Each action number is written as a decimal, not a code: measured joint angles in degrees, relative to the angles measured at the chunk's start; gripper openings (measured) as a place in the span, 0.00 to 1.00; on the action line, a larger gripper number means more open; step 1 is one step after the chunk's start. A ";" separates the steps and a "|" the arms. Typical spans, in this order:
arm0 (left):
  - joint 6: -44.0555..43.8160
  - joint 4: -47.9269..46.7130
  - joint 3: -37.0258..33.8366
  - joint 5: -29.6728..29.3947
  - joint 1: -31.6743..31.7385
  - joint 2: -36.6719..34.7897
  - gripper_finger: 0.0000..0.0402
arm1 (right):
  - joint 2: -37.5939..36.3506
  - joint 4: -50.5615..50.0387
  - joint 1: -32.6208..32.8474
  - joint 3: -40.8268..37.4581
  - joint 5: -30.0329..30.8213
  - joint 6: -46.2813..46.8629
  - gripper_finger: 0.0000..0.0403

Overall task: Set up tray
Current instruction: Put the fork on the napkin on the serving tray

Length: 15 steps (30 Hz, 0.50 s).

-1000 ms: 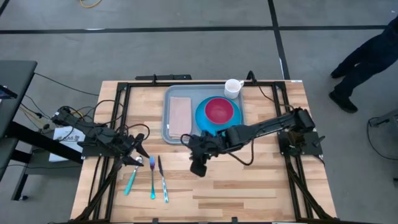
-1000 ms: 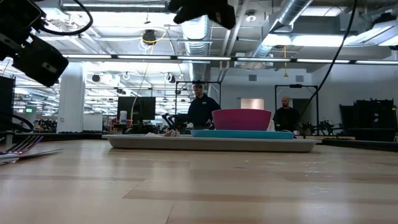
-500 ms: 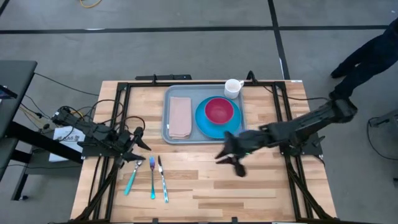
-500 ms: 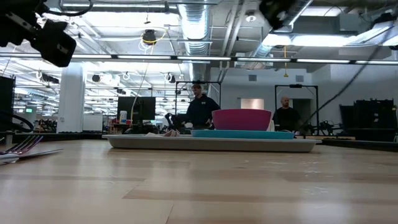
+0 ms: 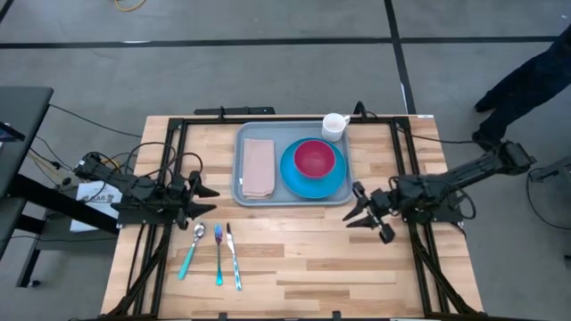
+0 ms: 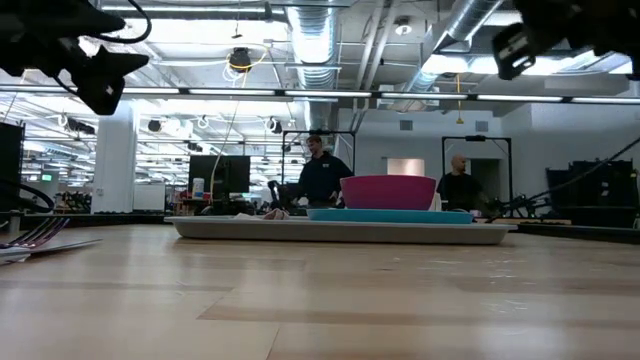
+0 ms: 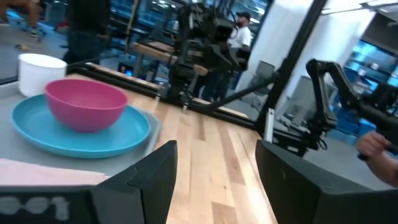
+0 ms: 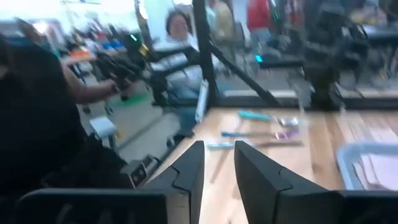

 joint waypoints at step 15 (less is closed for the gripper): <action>1.87 6.22 0.00 -5.21 0.00 0.00 0.51 | -8.49 14.60 -2.34 -14.08 -13.53 -2.82 0.20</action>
